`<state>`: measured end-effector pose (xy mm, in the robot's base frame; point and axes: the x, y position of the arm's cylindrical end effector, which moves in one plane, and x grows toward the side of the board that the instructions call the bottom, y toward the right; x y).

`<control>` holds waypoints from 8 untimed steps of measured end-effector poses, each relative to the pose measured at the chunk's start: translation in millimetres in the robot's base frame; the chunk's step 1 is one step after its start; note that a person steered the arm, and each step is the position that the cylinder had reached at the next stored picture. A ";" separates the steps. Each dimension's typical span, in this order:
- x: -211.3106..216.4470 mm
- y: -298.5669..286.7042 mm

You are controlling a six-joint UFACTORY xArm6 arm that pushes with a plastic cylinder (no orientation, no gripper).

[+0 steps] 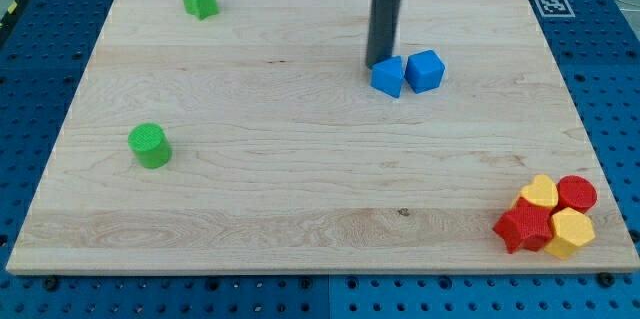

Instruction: Push the green star above the blue blocks

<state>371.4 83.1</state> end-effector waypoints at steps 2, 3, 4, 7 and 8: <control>0.5 -66.4; -4.8 -157.6; -38.1 -250.6; -136.0 -220.9; -135.2 -161.4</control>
<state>236.2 -78.3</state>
